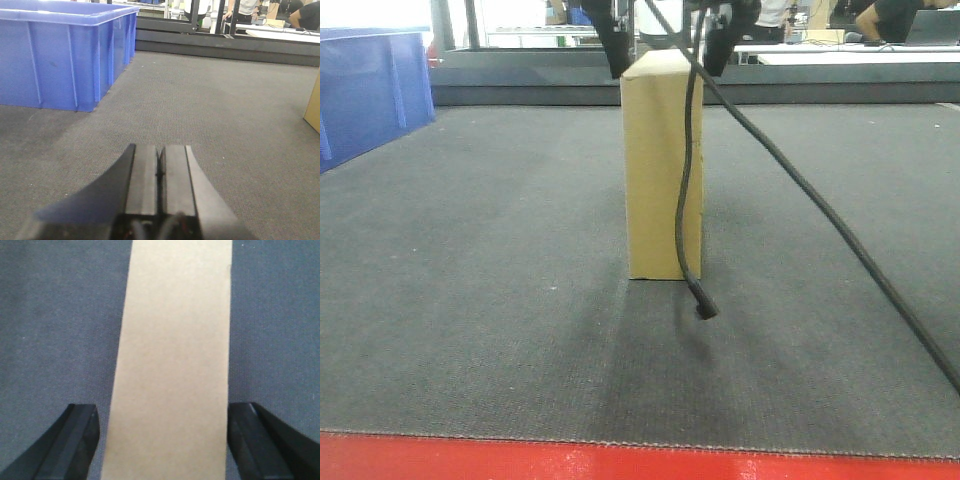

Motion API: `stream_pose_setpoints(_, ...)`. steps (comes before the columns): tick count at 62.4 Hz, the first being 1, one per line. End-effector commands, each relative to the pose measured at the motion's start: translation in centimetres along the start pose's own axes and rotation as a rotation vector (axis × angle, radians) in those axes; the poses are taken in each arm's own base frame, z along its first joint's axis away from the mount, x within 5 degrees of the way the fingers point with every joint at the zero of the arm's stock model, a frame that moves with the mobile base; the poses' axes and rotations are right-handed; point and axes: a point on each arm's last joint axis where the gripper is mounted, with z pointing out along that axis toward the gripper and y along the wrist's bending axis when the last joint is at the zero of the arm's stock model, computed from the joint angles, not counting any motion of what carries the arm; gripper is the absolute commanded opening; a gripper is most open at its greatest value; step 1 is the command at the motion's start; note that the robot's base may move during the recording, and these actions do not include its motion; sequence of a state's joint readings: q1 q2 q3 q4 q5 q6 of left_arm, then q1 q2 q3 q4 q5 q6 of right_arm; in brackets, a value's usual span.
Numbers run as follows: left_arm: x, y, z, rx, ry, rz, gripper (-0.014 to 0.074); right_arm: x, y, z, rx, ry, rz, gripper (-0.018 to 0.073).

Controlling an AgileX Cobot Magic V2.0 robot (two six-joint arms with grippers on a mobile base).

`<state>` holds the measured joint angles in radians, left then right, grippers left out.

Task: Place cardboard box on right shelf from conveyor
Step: 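Lower the open right gripper over the top of the tan box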

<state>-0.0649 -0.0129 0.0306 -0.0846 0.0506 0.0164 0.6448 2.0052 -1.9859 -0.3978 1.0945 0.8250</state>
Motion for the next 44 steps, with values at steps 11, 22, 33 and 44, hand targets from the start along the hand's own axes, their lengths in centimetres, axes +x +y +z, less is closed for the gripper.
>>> stream_pose_setpoints(11, -1.0, 0.0, -0.2, -0.002, -0.105, -0.011, -0.0119, -1.8, -0.4, -1.5, -0.035, -0.099, 0.015, 0.0612)
stream_pose_setpoints(22, -1.0, 0.0, -0.2, -0.002, -0.105, -0.011, -0.0119, -1.2, -0.1, -0.2, -0.028, -0.059, 0.015, 0.0611)
stream_pose_setpoints(33, -1.0, 0.0, -0.2, -0.002, -0.105, -0.011, -0.0119, -1.1, 0.0, 0.0, -0.024, -0.053, 0.014, 0.0489)
stream_pose_setpoints(44, -1.0, 0.0, -0.2, -0.002, -0.105, -0.011, -0.0119, -1.3, -0.2, -0.6, -0.031, -0.063, 0.017, 0.0203)
